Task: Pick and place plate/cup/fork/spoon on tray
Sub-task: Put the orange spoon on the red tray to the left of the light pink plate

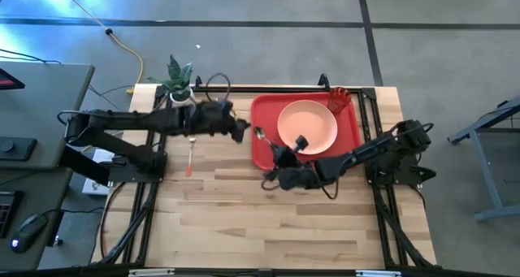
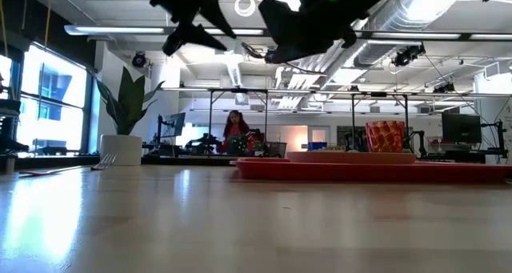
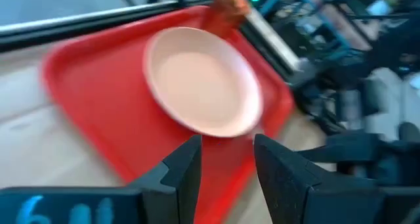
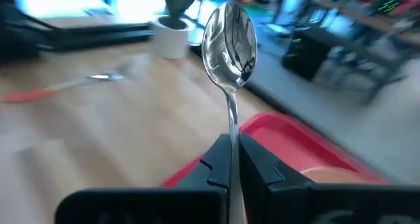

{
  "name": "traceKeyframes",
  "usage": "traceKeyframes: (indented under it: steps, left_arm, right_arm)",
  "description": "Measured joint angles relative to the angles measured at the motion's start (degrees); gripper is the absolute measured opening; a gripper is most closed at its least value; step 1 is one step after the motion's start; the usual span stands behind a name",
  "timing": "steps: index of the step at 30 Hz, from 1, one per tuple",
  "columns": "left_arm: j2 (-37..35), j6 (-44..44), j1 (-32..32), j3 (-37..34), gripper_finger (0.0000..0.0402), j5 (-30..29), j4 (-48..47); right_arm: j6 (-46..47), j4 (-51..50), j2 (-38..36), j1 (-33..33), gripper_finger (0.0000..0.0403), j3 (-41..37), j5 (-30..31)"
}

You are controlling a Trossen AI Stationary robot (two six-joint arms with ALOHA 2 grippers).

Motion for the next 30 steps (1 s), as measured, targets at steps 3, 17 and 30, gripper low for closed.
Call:
traceKeyframes:
  steps: [3, 17, 30]
  left_arm:
    - [0.0, 3.9, 4.6, 0.0, 0.0129, 4.0, -0.4]
    - [8.2, 17.4, 21.6, -0.1, 0.0129, 25.8, 10.2]
    - [15.6, 19.7, 24.8, -0.1, 0.0083, 30.6, 22.5]
  right_arm:
    - [-2.5, -1.6, 0.0, -3.0, 0.0002, 2.3, 0.4]
    - [-8.1, -1.2, 0.0, -16.1, 0.0002, 3.9, -13.5]
    - [-11.8, -1.0, 0.0, -19.0, 0.0002, 3.9, -17.4]
